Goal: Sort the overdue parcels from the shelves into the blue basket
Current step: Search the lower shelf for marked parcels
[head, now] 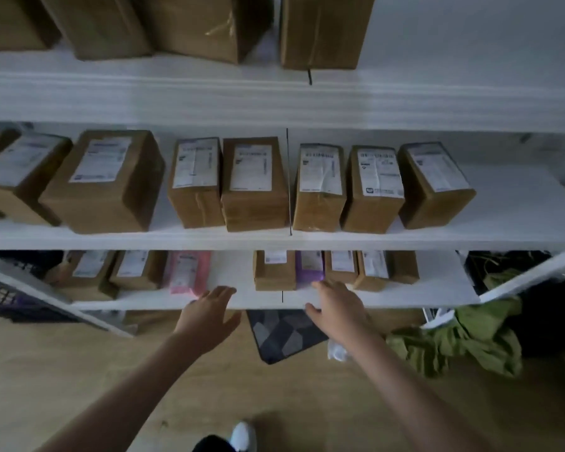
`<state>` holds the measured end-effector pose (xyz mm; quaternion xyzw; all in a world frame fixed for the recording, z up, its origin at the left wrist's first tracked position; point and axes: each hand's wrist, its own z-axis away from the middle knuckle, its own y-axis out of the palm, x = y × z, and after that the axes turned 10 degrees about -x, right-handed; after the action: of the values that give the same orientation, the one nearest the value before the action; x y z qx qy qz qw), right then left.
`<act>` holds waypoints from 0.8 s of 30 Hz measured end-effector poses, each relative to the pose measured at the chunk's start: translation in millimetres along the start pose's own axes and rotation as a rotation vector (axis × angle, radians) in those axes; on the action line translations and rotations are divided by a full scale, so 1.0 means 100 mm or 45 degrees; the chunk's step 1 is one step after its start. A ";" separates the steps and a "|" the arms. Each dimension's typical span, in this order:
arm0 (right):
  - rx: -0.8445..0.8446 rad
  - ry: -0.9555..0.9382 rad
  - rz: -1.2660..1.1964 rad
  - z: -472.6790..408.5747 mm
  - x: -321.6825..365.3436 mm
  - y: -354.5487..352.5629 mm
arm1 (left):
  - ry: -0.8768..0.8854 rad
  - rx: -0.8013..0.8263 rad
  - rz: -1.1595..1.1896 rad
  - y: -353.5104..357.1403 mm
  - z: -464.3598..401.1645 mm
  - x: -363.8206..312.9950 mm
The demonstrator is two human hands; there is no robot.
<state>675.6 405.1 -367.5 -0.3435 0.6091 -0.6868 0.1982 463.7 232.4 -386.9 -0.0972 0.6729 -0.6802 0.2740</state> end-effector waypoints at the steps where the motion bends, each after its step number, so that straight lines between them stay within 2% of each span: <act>1: 0.001 -0.011 0.022 -0.13 -0.12 0.27 | -0.011 0.002 -0.001 0.26 -0.13 0.06; 7: -0.104 -0.048 0.098 -0.93 -0.70 1.84 | -0.092 -0.079 0.017 1.71 -1.07 0.40; 11: -0.206 -0.099 0.108 -1.38 -0.99 2.58 | -0.063 -0.213 0.072 2.50 -1.66 0.61; 17: -0.420 -0.191 0.138 -1.71 -1.12 3.09 | 0.056 -0.411 0.215 3.12 -2.06 0.78; 19: -0.429 -0.203 0.140 -1.75 -1.05 3.16 | 0.112 -0.455 0.265 3.18 -2.16 0.78; 24: -0.516 -0.198 0.030 -1.81 -0.98 3.27 | 0.104 -0.414 0.602 3.19 -2.28 0.73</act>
<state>566.0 541.5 -712.1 -0.4212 0.7216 -0.5193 0.1794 365.7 410.0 -730.3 0.0472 0.7877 -0.4839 0.3785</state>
